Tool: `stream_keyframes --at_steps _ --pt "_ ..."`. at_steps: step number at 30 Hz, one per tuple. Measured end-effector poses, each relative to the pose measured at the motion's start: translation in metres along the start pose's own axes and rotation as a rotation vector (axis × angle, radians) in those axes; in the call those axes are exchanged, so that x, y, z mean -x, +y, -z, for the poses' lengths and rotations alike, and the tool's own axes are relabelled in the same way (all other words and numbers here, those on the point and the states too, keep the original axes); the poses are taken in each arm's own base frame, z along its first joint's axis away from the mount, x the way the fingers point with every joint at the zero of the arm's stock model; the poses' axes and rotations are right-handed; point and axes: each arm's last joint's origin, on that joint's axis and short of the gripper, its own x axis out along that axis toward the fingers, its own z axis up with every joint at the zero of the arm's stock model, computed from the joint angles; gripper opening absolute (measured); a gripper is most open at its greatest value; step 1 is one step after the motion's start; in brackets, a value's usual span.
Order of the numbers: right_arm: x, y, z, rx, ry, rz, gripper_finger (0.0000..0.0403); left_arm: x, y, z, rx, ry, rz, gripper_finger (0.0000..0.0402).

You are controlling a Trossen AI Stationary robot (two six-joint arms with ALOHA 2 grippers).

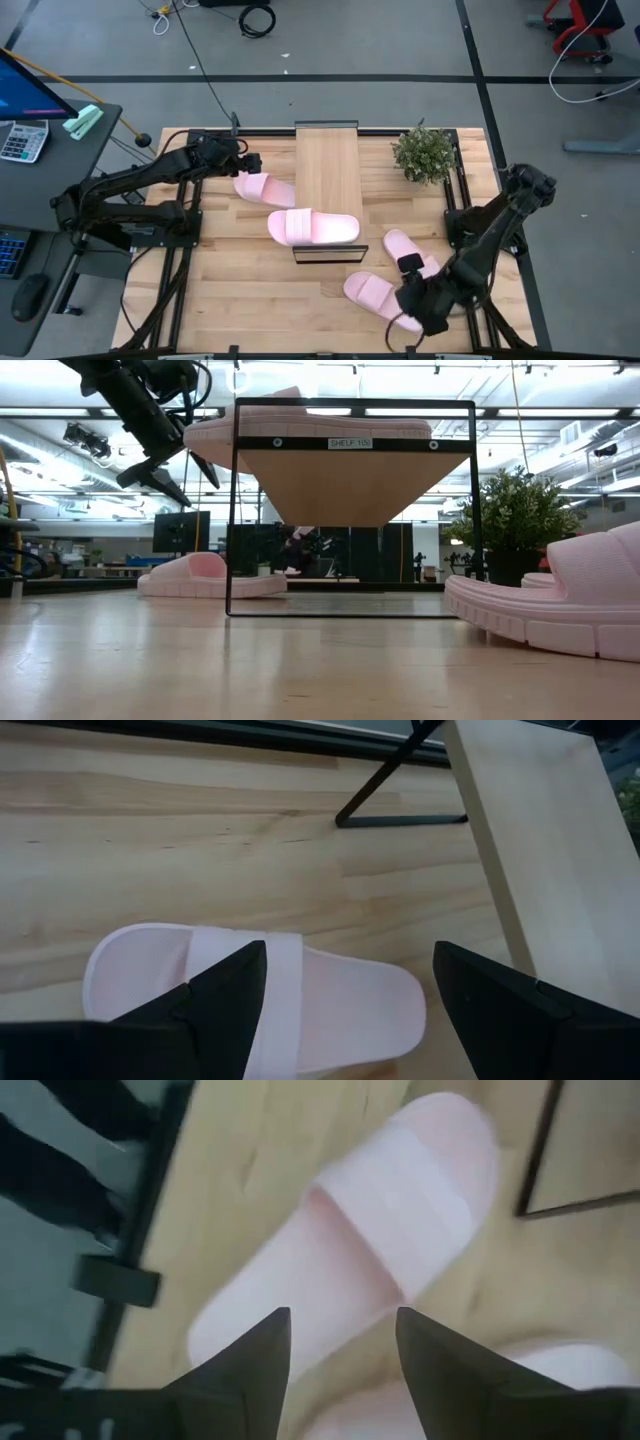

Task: Pick and place slides into the shelf
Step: Put the pink slipper on the shelf

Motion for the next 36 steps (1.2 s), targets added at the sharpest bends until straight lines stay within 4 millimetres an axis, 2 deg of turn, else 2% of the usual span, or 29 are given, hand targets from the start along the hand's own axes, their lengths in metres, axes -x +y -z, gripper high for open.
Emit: stream_keyframes --at_steps 4,8,11,14,18,22,29,36 --pt "0.001 0.028 -0.005 0.072 0.088 0.066 0.0183 0.0 0.0 0.0 -0.03 0.011 0.008 0.0293" --pt "-0.006 0.054 0.005 0.128 0.108 0.132 0.0176 0.0 -0.001 0.001 -0.041 0.03 0.024 0.0293" --pt "-0.015 0.064 0.012 0.201 0.083 0.227 0.0173 0.0 -0.001 0.002 -0.045 0.032 0.027 0.0293" --pt "-0.028 0.066 0.018 0.289 0.076 0.352 0.0174 0.0 -0.002 0.003 -0.049 0.034 0.032 0.0293" --pt "-0.048 0.067 0.023 0.255 0.09 0.399 0.0174 0.001 -0.004 0.005 -0.055 0.041 0.041 0.0293" --pt "-0.066 0.068 0.025 0.291 0.076 0.492 0.0173 0.002 -0.007 0.008 -0.051 0.047 0.056 0.0293" --pt "-0.081 0.065 0.018 0.331 -0.001 0.627 0.0169 0.003 -0.013 0.01 -0.05 0.04 0.102 0.0293" --pt "-0.092 0.061 0.005 0.363 -0.051 0.593 0.0168 0.004 -0.015 0.009 -0.048 0.021 0.114 0.0293"
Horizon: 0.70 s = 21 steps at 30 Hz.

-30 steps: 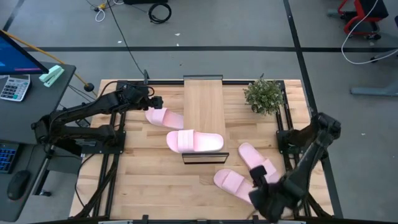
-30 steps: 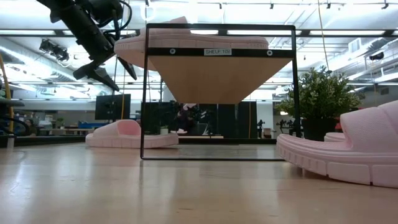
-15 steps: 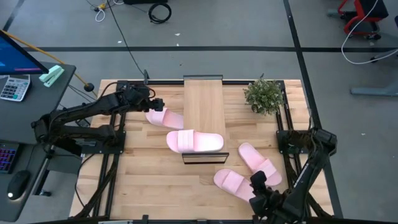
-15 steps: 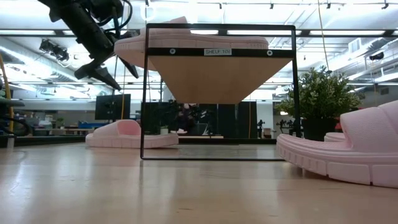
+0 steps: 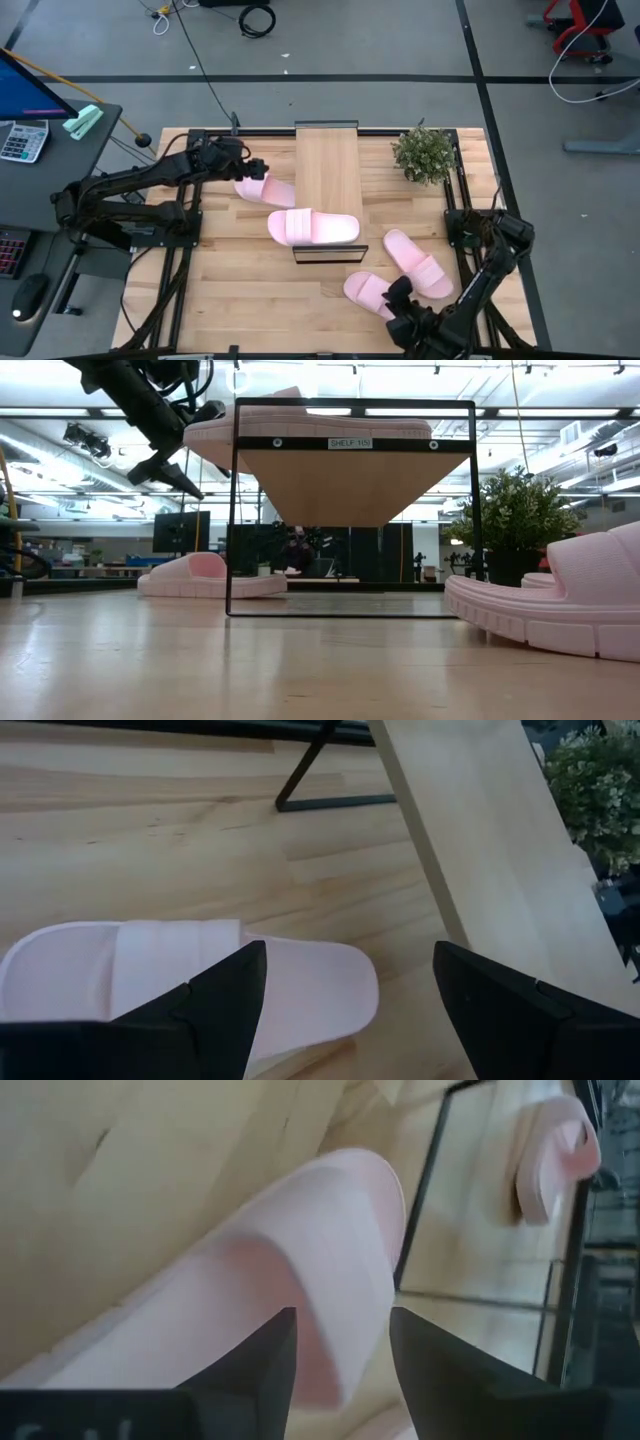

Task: Pick and place slides into the shelf
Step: Put the pink slipper on the shelf

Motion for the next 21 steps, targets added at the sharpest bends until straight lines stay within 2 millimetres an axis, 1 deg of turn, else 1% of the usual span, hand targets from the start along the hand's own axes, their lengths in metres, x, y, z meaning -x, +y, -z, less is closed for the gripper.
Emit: stream_keyframes --at_steps 6,10,16,19,21 --pt "-0.018 0.002 0.004 0.062 -0.007 -0.006 0.0165 0.0 0.0 0.0 0.0 -0.01 -0.005 0.0293" --pt "-0.031 0.0 0.007 0.074 0.006 -0.008 0.0165 0.0 -0.001 0.001 -0.009 -0.007 -0.002 0.0293" --pt "-0.042 -0.008 0.003 0.037 0.006 -0.008 0.0165 0.001 -0.003 0.003 -0.023 0.003 0.008 0.0293" --pt "-0.045 -0.009 0.0 0.01 -0.006 -0.018 0.0151 0.001 -0.004 0.005 -0.029 0.008 0.014 0.0293" --pt "-0.047 -0.01 -0.002 -0.004 -0.01 -0.042 0.0127 0.001 -0.005 0.006 -0.031 0.014 0.019 0.0293"
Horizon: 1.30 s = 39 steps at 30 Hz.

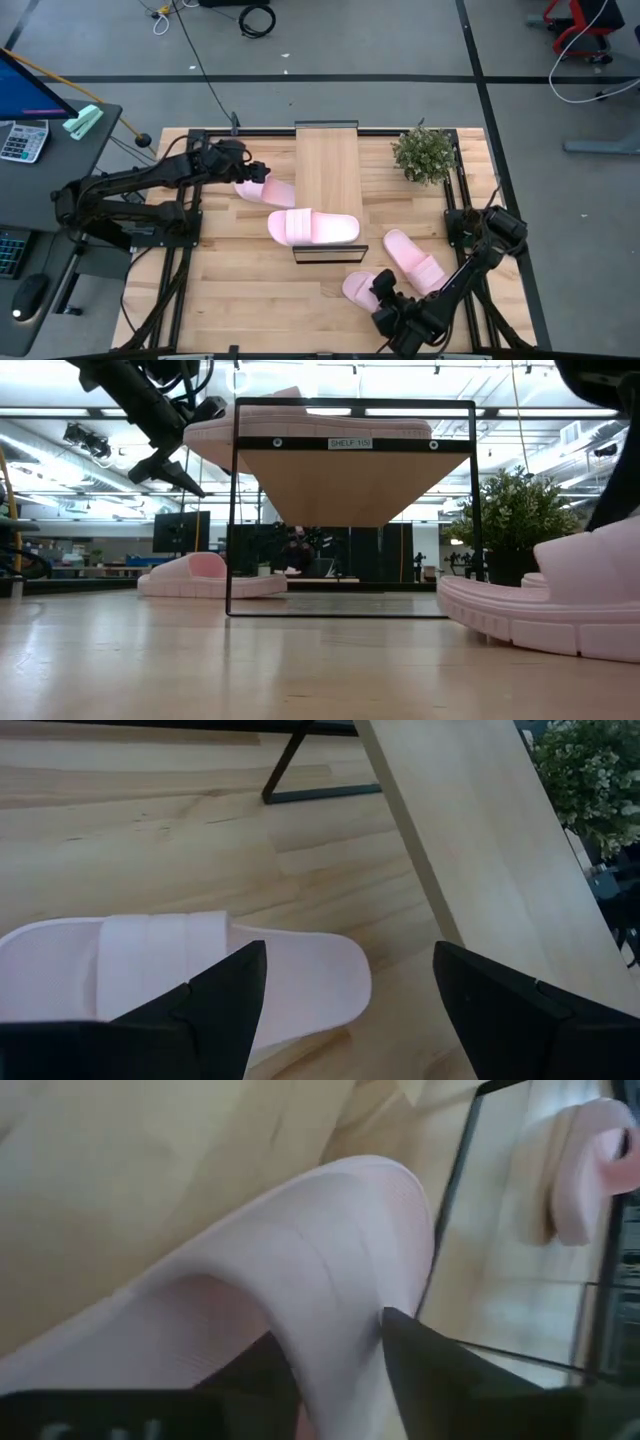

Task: Pick and place slides into the shelf
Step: Put the pink slipper on the shelf

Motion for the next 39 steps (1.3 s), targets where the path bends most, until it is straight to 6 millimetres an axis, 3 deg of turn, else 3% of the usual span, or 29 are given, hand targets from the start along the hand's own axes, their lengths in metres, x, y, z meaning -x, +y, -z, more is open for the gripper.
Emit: stream_keyframes --at_steps 6,16,28,33,39 --pt "-0.002 -0.004 -0.004 -0.035 -0.003 -0.059 0.0016 0.001 -0.003 0.004 0.019 0.013 0.014 0.0293" --pt "0.027 -0.025 -0.002 -0.084 -0.038 -0.12 0.001 0.001 -0.005 0.006 0.043 0.022 0.023 0.0293" --pt "0.091 -0.054 0.03 -0.099 -0.027 -0.133 0.0007 0.002 -0.009 0.003 0.059 -0.008 0.067 0.0293" --pt "0.105 -0.067 0.041 -0.058 -0.003 -0.116 0.0007 0.002 -0.012 0.001 0.065 -0.019 0.101 0.0293" --pt "0.124 -0.09 0.041 -0.066 -0.042 -0.058 0.0007 0.002 -0.013 0.001 0.067 -0.022 0.106 0.0293"
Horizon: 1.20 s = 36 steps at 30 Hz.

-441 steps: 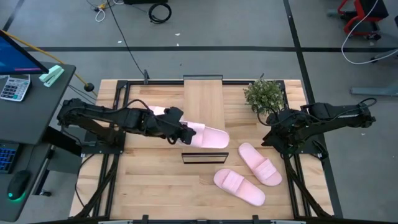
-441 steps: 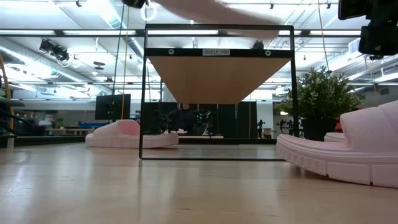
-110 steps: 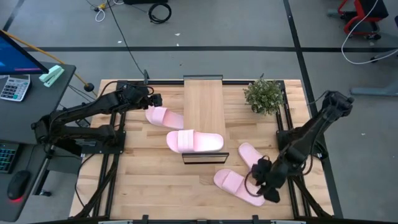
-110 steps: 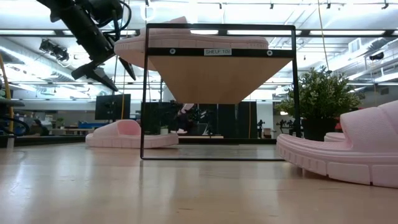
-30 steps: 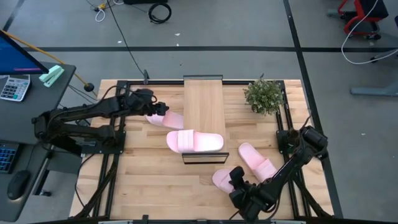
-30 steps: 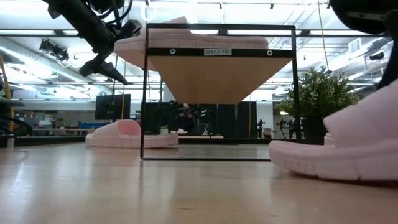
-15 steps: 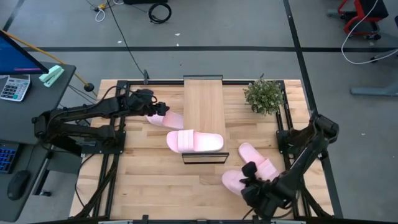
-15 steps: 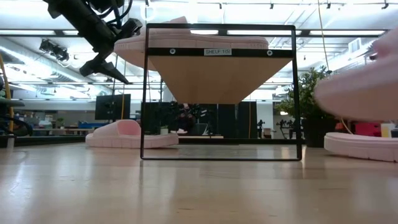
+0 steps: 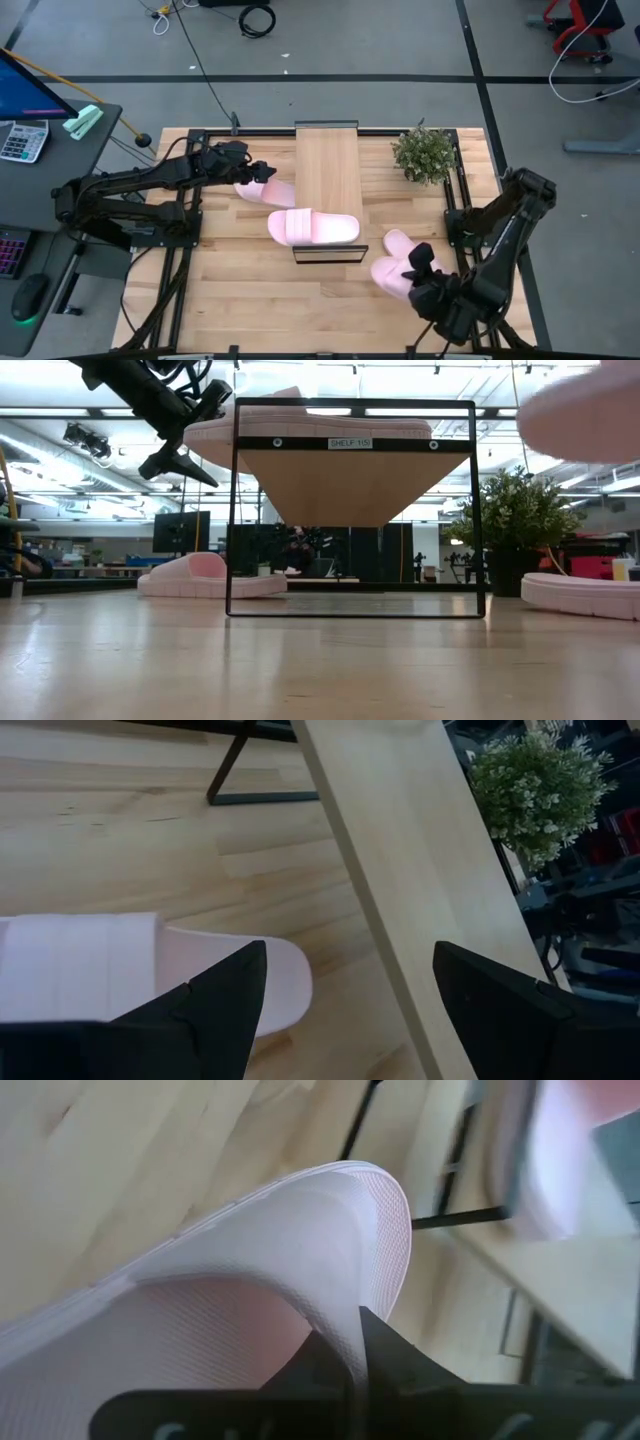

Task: Pick and place slides into the shelf
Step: Put the pink slipper on the shelf

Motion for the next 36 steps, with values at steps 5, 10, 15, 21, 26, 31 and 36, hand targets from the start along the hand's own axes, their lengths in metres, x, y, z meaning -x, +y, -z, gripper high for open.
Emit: stream_keyframes --at_steps 5,10,15,21,26,31,36 --pt "0.016 -0.018 -0.009 0.027 -0.027 0.011 0.0007 0.0 0.0 0.0 0.004 0.0 0.001 0.0293" --pt "0.027 -0.036 -0.021 0.066 -0.056 0.02 0.0007 0.0 -0.001 0.001 0.007 0.023 0.017 0.0293" --pt "0.028 -0.056 -0.026 0.083 -0.047 0.082 0.0007 0.0 -0.002 0.002 0.007 0.072 0.05 0.0293" --pt "0.026 -0.087 -0.022 0.143 -0.024 0.149 0.0007 0.0 -0.004 0.003 0.002 0.126 0.107 0.0293" --pt "0.024 -0.118 -0.016 0.209 -0.002 0.234 0.0007 0.005 -0.01 0.0 -0.002 0.117 0.195 0.0293" --pt "0.02 -0.146 -0.018 0.309 -0.008 0.284 0.0007 0.012 -0.013 -0.006 -0.004 0.106 0.271 0.0293" --pt "0.01 -0.17 -0.023 0.379 -0.024 0.296 0.0007 0.02 -0.014 -0.01 -0.009 0.108 0.329 0.0293"
